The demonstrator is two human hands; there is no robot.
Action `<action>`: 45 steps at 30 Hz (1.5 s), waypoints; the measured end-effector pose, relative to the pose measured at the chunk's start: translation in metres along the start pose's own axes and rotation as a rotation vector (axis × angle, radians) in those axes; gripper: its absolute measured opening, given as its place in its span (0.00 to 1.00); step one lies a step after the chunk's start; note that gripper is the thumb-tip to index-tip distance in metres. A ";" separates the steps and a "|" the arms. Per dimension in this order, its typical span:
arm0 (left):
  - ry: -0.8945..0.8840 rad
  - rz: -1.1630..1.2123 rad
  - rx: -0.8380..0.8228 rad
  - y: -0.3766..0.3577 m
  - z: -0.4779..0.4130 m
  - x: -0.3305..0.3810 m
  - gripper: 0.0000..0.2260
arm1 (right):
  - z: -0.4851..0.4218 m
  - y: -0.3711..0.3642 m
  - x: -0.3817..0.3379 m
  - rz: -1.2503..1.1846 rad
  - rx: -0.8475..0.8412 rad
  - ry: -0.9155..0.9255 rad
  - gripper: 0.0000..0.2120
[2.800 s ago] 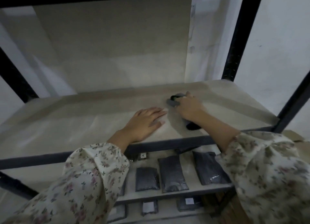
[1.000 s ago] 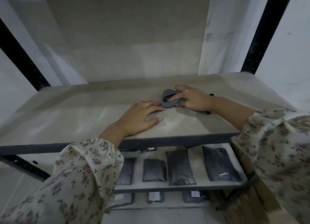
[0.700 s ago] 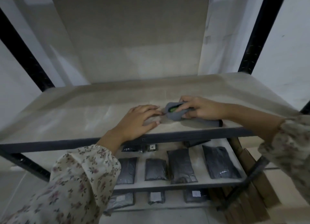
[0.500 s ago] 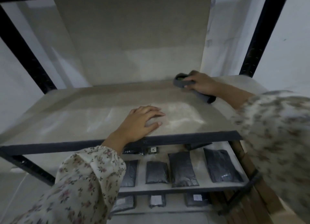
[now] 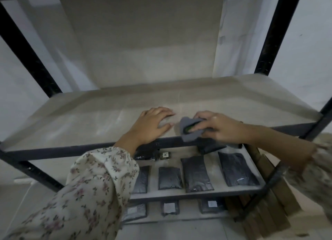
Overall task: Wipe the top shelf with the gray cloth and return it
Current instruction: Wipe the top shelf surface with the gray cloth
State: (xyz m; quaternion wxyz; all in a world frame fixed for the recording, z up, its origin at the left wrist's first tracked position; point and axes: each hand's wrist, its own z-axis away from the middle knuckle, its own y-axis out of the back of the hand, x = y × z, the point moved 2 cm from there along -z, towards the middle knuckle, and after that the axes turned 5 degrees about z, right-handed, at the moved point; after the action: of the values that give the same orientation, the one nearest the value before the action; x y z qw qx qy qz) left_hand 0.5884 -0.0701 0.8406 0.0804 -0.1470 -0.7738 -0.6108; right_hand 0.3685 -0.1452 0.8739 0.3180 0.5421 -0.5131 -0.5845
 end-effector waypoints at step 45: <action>0.279 1.395 0.516 0.041 -0.070 0.030 0.17 | -0.095 0.036 0.019 -0.744 0.592 -0.632 0.17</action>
State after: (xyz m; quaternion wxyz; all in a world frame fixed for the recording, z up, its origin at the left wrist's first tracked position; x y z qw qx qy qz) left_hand 0.5696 -0.1255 0.9045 0.5772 -0.5005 -0.6025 -0.2309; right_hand 0.4488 -0.1966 0.9130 -0.2438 0.5510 -0.4999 -0.6221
